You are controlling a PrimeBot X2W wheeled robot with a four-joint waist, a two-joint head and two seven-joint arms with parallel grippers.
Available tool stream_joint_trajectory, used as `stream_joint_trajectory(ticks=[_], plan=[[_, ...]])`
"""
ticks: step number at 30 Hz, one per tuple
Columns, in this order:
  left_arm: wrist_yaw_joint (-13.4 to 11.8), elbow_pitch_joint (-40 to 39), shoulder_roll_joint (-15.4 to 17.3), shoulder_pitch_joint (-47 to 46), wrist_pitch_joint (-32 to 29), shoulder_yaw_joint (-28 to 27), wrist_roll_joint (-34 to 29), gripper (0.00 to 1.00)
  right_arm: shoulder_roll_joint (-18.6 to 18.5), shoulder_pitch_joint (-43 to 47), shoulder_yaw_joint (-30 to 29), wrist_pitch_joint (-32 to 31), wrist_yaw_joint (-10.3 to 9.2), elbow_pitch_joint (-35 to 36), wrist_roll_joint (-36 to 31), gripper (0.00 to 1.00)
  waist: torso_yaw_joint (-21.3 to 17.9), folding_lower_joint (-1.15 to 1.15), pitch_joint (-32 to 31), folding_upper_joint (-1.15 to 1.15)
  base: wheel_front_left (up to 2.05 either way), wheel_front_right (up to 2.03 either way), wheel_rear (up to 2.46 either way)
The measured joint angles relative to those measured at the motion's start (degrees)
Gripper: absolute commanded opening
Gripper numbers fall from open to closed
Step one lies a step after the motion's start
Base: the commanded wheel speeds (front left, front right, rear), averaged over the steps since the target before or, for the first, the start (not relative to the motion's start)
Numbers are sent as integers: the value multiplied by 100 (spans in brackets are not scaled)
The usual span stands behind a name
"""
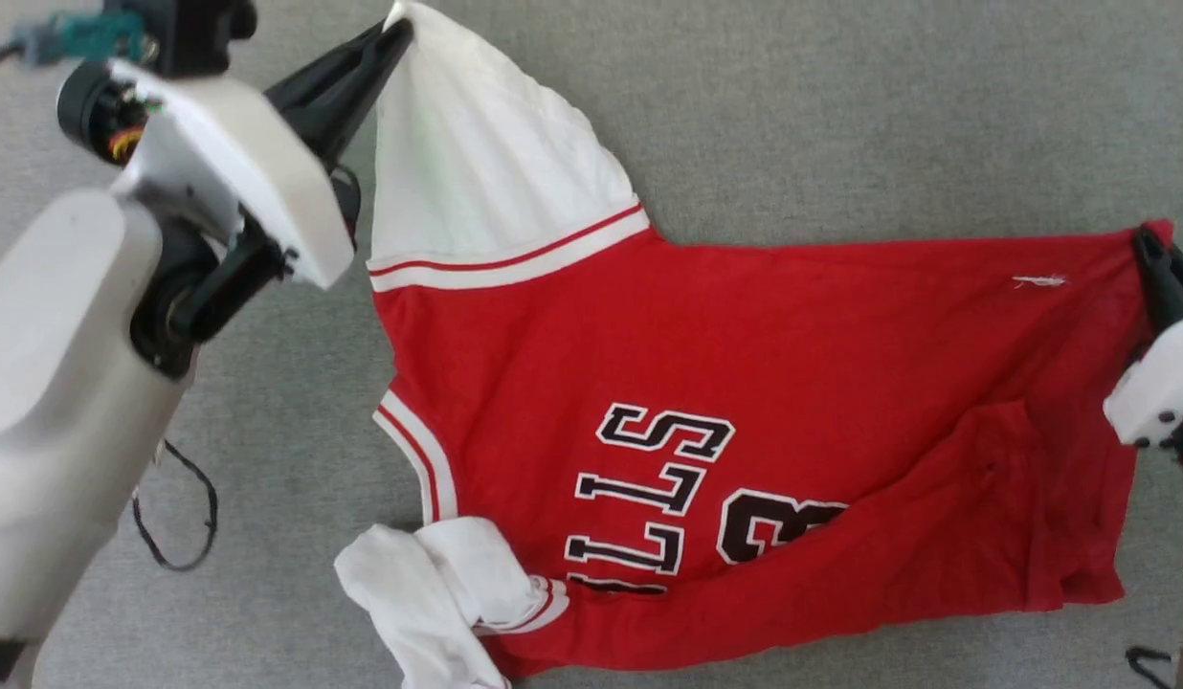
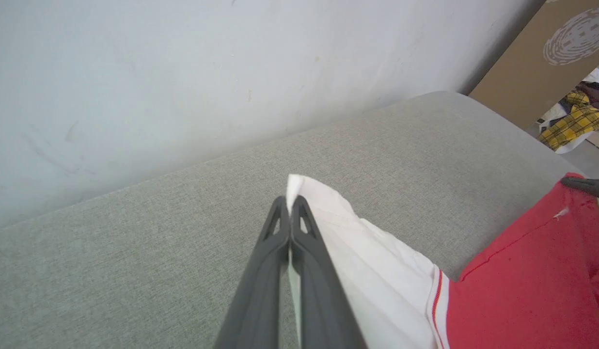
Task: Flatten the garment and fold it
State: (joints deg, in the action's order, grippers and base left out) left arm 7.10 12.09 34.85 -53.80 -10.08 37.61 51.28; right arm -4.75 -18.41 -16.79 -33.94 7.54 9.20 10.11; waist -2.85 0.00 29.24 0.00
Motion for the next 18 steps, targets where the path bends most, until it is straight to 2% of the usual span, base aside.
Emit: stream_joint_trajectory(ticks=[7, 18], plan=[[-32, -777, 347, 884, 689, -164, 10, 0, -41, 452, -78, 252, 0, 46, 162, 0, 96, 0, -319, 0, 0, 0, 0], [-628, -2269, 1006, 2684, 1347, -508, 349, 0, -25, 1273, -183, 582, 0, 107, 467, 0, 218, -1, -923, 0, 0, 0, 0]])
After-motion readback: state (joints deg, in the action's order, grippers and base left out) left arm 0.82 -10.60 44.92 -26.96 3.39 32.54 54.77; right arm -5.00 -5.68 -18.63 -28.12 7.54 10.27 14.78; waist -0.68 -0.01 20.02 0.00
